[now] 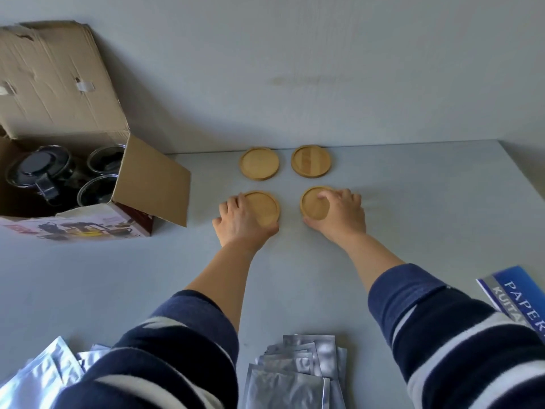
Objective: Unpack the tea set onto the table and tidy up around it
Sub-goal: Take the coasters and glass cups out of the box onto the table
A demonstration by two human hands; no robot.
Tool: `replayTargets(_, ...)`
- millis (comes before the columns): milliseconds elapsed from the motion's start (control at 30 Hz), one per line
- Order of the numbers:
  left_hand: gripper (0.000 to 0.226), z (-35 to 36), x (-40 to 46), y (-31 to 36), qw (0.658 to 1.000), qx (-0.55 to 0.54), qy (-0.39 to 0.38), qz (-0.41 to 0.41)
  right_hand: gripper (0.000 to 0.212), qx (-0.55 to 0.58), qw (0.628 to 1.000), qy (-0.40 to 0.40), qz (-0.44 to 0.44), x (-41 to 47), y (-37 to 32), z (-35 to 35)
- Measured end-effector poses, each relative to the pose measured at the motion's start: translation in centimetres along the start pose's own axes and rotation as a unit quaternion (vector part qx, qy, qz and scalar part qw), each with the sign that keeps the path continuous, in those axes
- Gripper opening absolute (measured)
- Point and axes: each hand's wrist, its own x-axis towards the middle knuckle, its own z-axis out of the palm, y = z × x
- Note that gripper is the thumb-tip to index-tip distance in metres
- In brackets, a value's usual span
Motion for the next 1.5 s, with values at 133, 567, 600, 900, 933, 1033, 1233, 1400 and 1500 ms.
replayTargets(133,0.099,0.1,-0.1,-0.2,1.000,0.011,-0.003,0.007,0.066,-0.011,1.000,-0.019,-0.002,0.1,0.1,-0.1)
replayTargets(567,0.047,-11.8,2.6,-7.2,0.985,-0.010,0.171,0.015,0.051,-0.057,0.988,-0.041,-0.138,0.6,-11.4,-2.7)
replayTargets(600,0.044,-12.9,2.8,-8.6,0.983,-0.011,0.185,0.002,0.048,-0.048,0.985,-0.042,-0.159,0.5,-13.2,-2.5)
replayTargets(900,0.057,-19.8,4.8,-21.1,0.994,0.073,0.076,0.001,0.039,0.061,0.943,-0.058,-0.320,-0.1,-28.7,0.7)
replayTargets(933,0.061,-20.1,4.9,-21.9,0.994,0.097,0.055,0.015,0.040,0.062,0.941,-0.062,-0.326,0.0,-30.0,1.1)
replayTargets(1033,0.070,-20.3,5.2,-22.9,0.989,0.130,0.021,0.062,0.042,0.036,0.940,-0.059,-0.335,0.4,-33.0,2.1)
replayTargets(1233,0.072,-20.4,5.9,-23.3,0.978,0.179,-0.024,0.104,0.063,-0.196,0.933,-0.063,-0.295,1.5,-36.7,2.3)
replayTargets(1400,0.083,-19.8,6.1,-23.5,0.972,0.213,-0.007,0.103,0.082,-0.291,0.921,-0.073,-0.249,1.1,-39.3,2.7)
replayTargets(1500,0.071,-19.1,5.8,-23.9,0.976,0.187,0.007,0.108,0.083,-0.315,0.917,-0.087,-0.229,1.0,-40.2,2.9)
